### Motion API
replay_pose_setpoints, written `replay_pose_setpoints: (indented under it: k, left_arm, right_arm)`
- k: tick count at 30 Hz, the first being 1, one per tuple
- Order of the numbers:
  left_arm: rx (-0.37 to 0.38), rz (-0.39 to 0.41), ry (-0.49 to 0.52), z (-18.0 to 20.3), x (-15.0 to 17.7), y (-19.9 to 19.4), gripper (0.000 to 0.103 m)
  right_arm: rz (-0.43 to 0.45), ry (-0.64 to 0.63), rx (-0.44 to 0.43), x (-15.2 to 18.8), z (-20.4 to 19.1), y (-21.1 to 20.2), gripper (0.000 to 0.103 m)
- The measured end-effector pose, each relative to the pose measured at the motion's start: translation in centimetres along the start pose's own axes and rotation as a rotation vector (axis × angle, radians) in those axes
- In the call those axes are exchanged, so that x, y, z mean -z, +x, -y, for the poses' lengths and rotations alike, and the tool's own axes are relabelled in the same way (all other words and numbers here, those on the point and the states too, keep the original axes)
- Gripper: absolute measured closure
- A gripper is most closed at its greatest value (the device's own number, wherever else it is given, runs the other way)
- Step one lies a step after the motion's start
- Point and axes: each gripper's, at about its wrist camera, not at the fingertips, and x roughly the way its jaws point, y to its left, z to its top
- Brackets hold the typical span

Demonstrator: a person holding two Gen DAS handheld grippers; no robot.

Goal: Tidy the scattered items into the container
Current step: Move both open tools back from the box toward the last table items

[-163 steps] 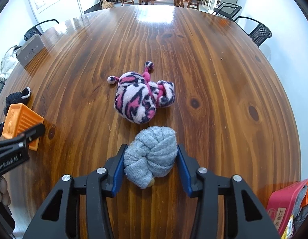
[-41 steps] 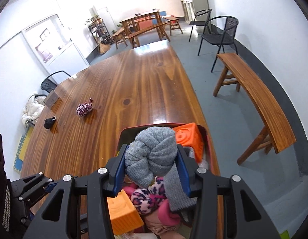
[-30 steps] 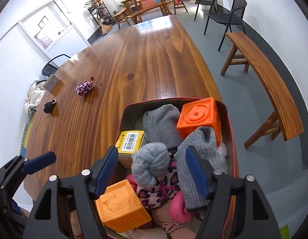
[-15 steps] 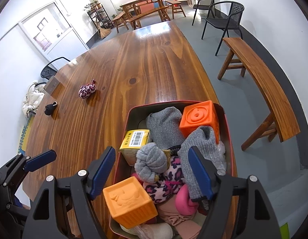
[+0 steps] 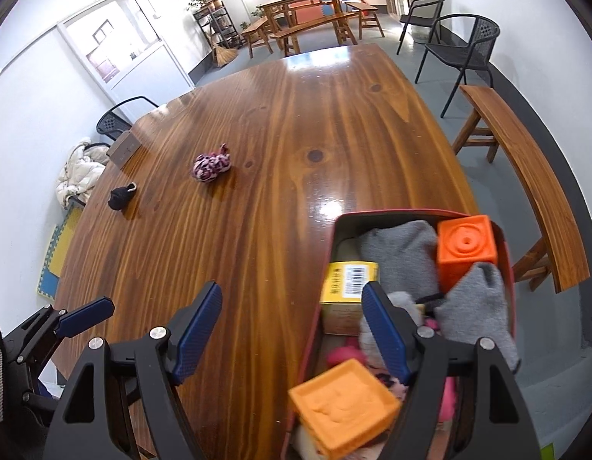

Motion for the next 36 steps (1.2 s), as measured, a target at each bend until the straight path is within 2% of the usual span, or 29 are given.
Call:
replay_pose_setpoints:
  k: [10,20,28,36]
  left_arm:
    - [-0.064,-0.017,-0.173,-10.7,1.8,-0.4,0.024]
    - [-0.100,-0.038,-0.278,-19.9,2.4,0.1,0.024]
    - [-0.122,-0.055,-0.328,-26.4,2.0,1.6,0.024]
    - [-0.144,-0.069,-0.349,-31.9,-0.4,4.4,0.024]
  right_arm:
    - [-0.054,-0.054,-0.021,-0.4,-6.9,3.8,0.024]
    - [-0.102,-0.068,-0.025,-0.5,-13.3,7.6,0.024]
    - [-0.131,-0.017,0.009,-0.6,-15.2,10.4,0.024]
    - [-0.146,0.025,0.040,-0.8,-16.7,12.4,0.024]
